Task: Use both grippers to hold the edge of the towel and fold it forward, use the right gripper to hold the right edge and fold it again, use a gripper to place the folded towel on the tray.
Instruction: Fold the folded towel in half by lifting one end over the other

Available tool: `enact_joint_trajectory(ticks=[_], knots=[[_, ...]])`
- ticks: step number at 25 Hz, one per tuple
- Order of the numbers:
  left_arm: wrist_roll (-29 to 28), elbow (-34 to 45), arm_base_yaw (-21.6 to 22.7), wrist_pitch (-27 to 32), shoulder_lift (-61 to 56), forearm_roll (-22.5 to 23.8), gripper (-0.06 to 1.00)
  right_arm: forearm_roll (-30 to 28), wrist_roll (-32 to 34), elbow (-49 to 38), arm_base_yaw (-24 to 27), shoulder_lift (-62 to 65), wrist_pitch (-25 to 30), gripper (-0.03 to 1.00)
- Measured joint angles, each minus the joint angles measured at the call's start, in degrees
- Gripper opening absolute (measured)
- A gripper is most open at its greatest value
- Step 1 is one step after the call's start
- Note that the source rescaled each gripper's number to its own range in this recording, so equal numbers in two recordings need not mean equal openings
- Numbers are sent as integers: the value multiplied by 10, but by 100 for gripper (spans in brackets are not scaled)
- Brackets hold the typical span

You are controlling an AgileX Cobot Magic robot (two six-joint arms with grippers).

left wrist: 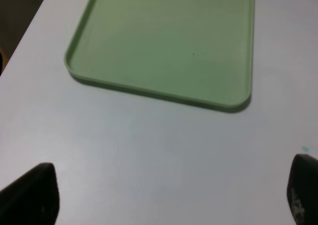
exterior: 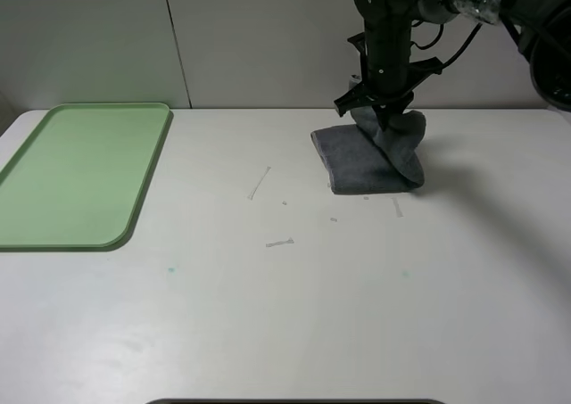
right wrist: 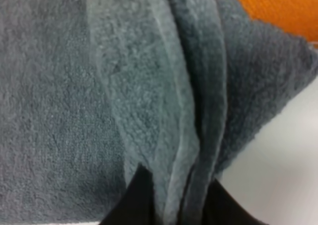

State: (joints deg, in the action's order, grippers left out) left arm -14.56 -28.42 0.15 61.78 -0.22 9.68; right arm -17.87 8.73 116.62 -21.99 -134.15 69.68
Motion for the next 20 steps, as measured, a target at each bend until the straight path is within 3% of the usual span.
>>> enact_joint_trajectory(ticks=[7,9,12,13,16,20], knots=[[0,0,0,0,0,0,92,9,14,0,0,0,0,16],[0,0,0,0,0,0,92,22,19,0,0,0,0,29],[0,0,0,0,0,0,92,52,41,0,0,0,-6,75],[0,0,0,0,0,0,92,60,50,0,0,0,-9,85],[0,0,0,0,0,0,92,74,64,0,0,0,-11,97],[0,0,0,0,0,0,92,79,66,0,0,0,-10,100]])
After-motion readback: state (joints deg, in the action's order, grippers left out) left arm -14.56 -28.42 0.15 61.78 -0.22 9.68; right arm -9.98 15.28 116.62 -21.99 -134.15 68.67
